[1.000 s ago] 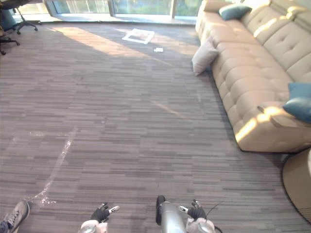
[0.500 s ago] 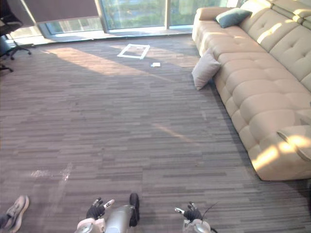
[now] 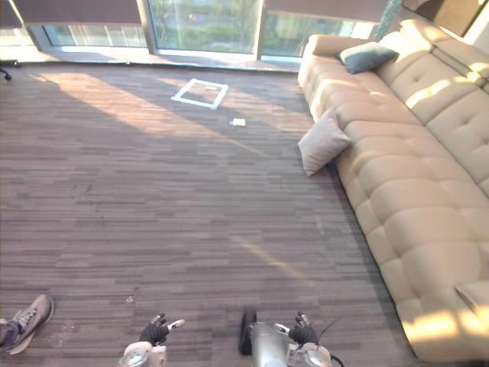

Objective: Pick up cushions and gather them together orderly.

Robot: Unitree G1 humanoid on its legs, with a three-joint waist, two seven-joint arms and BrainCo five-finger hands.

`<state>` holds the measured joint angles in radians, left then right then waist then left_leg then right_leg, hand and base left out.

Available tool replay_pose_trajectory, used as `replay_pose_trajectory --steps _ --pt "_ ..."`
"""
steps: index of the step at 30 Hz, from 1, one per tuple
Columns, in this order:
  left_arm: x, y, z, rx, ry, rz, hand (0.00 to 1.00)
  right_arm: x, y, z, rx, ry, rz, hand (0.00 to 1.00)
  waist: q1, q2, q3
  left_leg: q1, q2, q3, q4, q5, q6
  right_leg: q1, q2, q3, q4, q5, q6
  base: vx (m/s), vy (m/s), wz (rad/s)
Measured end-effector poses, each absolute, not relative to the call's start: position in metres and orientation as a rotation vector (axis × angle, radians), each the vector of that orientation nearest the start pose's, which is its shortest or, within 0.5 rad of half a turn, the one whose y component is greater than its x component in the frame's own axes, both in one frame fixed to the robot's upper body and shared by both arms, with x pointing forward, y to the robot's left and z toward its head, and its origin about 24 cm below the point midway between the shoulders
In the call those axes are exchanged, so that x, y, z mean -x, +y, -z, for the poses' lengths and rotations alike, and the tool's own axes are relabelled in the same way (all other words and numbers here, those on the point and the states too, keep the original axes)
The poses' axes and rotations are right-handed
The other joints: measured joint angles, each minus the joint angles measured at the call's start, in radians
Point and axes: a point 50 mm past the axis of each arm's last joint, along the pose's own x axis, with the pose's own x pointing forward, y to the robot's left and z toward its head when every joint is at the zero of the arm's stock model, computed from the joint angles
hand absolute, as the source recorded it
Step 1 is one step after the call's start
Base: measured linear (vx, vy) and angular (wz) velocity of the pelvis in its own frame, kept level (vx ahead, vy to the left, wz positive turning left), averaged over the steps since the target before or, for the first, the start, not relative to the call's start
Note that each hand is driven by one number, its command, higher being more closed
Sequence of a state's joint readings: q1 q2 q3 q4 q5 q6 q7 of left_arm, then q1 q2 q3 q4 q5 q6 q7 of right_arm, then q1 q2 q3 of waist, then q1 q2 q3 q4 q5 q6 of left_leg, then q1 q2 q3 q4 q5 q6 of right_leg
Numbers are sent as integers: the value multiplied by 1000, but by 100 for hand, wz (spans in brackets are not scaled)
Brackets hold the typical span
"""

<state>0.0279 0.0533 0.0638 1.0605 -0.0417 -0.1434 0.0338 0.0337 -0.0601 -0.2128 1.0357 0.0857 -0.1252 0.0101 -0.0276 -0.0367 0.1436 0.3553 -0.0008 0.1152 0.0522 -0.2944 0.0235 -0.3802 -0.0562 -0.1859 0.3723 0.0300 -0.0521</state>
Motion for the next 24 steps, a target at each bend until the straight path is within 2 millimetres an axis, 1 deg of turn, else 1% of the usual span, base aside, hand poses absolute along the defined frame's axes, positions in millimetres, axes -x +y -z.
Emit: replay_pose_trajectory --steps 1,2,3,4,5,6,7,8,9,10,11,12,13,14,15,16,17,18,19,20,21,22,23,24 --pt "-120 178 154 38 951 -175 0 -125 -203 149 -134 913 294 0 7 32 -4 -38 29 -5 139 1 -6 9 12 -16 57 -77 -31 613 -178 -11" --pt "-119 178 154 44 952 -183 0 -126 -205 148 -134 907 297 0 5 39 -4 -61 37 -10 208 2 -11 19 14 -20 62 -91 -30 727 -210 -3" --pt "-119 179 154 74 951 -218 0 -128 -206 146 -130 893 298 0 -10 54 2 -167 60 -18 477 52 -99 66 27 -24 60 -135 -34 492 -127 5" --pt "-121 178 153 91 936 -233 0 -127 -207 146 -127 892 296 0 -9 65 7 -221 83 -21 611 101 -155 94 36 -21 50 -147 -40 497 -107 -8" --pt "-119 178 152 106 926 -253 0 -128 -206 146 -121 897 291 0 0 87 12 -327 137 -19 869 177 -224 162 69 -17 25 -177 -52 635 -57 -36" --pt "-119 180 151 115 915 -265 0 -128 -204 146 -116 903 280 0 11 103 17 -406 183 4 1044 160 -196 248 97 -2 -6 -205 -59 621 -34 -43" --pt "-120 182 150 115 908 -275 0 -127 -203 147 -117 906 277 0 16 92 25 -435 198 19 1084 147 -176 288 102 9 -22 -217 -61 816 -35 -56" --pt "-122 188 146 105 877 -286 0 -127 -197 148 -116 914 255 0 34 73 26 -519 225 78 1090 113 -133 394 103 46 -83 -249 -65 524 -16 -43" --pt "-122 189 146 103 871 -290 0 -127 -196 148 -117 915 253 0 36 69 22 -550 229 91 1066 100 -122 421 103 60 -104 -256 -62 501 -9 -54" --pt "-121 190 145 102 867 -293 0 -128 -194 148 -124 914 253 0 39 67 20 -586 232 113 1005 76 -104 455 99 79 -128 -259 -57 479 80 -67" --pt "-117 192 146 100 870 -303 0 -129 -191 148 -140 910 255 0 46 66 19 -634 216 140 811 53 -89 504 84 118 -166 -266 -34 497 115 -88" --pt "-118 192 146 103 867 -306 0 -129 -192 148 -153 909 265 0 53 65 19 -656 177 123 578 68 -100 533 63 151 -189 -285 -16 510 148 -82" --pt "-118 192 146 105 864 -306 0 -128 -192 148 -154 912 266 0 57 64 19 -659 160 114 490 85 -107 543 54 165 -196 -293 -11 439 182 -82" --pt "-118 190 146 105 863 -300 0 -125 -193 149 -151 922 273 0 67 69 16 -665 129 65 237 164 -139 575 35 208 -226 -320 3 703 376 -87" --pt "-117 189 146 110 865 -300 0 -123 -196 150 -145 932 277 0 73 78 12 -684 128 35 150 235 -158 606 31 242 -251 -342 27 882 502 -106" --pt "-117 192 146 109 864 -306 0 -117 -194 153 -149 960 279 0 85 56 -6 -683 112 40 199 337 -134 638 -3 273 -255 -367 41 787 453 -77" --pt "-117 196 146 100 864 -309 0 -115 -190 155 -158 975 276 0 87 37 -21 -692 95 44 231 331 -118 638 -24 284 -247 -370 39 545 282 -48" --pt "-116 198 146 93 866 -310 0 -110 -188 157 -166 988 275 0 83 20 -33 -702 83 51 261 300 -87 628 -38 290 -225 -367 38 674 301 -47" --pt "-116 202 146 82 872 -313 0 -109 -182 157 -180 985 270 0 81 -7 -45 -692 70 96 364 203 -37 554 -69 316 -6 -346 78 542 243 -37" --pt "-116 202 146 81 874 -313 0 -109 -182 157 -180 985 270 0 81 -7 -45 -687 69 99 368 199 -32 547 -71 317 15 -343 85 779 371 -49" --pt "-116 204 147 69 885 -309 0 -108 -181 158 -181 988 266 0 74 -18 -43 -636 53 125 378 146 -9 454 -87 331 256 -284 171 573 282 -25" --pt "-116 203 148 52 899 -289 0 -113 -182 156 -177 969 262 0 61 -18 -38 -578 39 136 378 99 3 360 -92 331 481 -240 210 573 282 -29" --pt "-116 203 148 51 901 -287 0 -115 -182 155 -174 961 260 0 61 -18 -31 -552 37 145 374 86 5 332 -96 321 541 -242 207 403 179 -38" --pt "-117 201 148 54 906 -284 0 -119 -184 152 -161 942 252 0 62 -13 -18 -487 36 166 359 59 8 277 -103 291 634 -256 181 459 175 -73"
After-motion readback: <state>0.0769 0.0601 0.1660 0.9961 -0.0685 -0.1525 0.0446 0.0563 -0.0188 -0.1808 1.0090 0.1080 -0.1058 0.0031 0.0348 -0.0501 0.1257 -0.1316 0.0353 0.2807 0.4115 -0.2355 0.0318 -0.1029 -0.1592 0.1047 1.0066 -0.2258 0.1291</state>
